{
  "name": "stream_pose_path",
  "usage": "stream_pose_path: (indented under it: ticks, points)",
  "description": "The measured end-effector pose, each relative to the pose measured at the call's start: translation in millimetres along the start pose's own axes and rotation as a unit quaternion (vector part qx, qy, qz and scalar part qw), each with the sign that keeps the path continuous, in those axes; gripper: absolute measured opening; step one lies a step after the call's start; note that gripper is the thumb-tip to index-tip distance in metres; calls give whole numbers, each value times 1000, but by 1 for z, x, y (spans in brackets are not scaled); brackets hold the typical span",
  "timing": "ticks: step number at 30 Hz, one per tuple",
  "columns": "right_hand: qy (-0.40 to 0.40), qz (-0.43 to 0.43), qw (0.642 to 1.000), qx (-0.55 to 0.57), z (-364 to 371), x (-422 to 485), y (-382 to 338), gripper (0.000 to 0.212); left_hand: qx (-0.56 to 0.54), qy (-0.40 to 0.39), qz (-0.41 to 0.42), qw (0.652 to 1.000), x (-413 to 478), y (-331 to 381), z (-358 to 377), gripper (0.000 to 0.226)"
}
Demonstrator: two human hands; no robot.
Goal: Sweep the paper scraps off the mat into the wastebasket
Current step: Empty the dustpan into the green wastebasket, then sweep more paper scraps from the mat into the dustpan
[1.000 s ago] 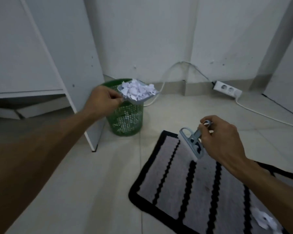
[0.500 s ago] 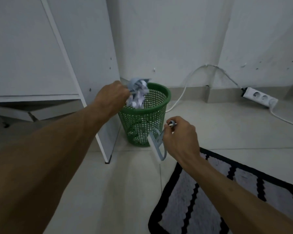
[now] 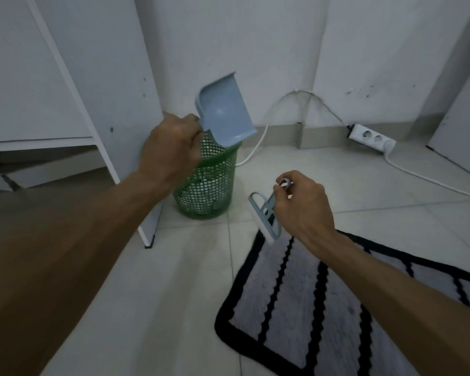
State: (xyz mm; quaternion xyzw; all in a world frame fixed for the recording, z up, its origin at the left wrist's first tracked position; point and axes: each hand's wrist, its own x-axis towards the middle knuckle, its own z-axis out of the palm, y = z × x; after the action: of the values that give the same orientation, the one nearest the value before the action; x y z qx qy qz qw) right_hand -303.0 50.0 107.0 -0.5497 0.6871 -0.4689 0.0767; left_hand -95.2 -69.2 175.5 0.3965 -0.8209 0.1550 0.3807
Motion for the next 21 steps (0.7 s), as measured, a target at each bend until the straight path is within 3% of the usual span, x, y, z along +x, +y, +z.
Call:
stream_pose_path:
  ticks: [4, 9, 16, 21]
  points:
    - [-11, -13, 999, -50, -57, -15, 22, 9, -125, -55, -9, 991, -27, 63, 12, 9]
    - [-20, 38, 990, -135, -154, -60, 70, 12, -205, -157, -36, 965, -71, 143, 34, 11]
    - [53, 160, 949, -267, -292, -167, 147, 16, -315, -302, 78, 896, -140, 240, 52, 7]
    - [67, 218, 910, -345, -324, -234, 176, 16, -301, -387, 143, 860, -176, 277, 62, 14]
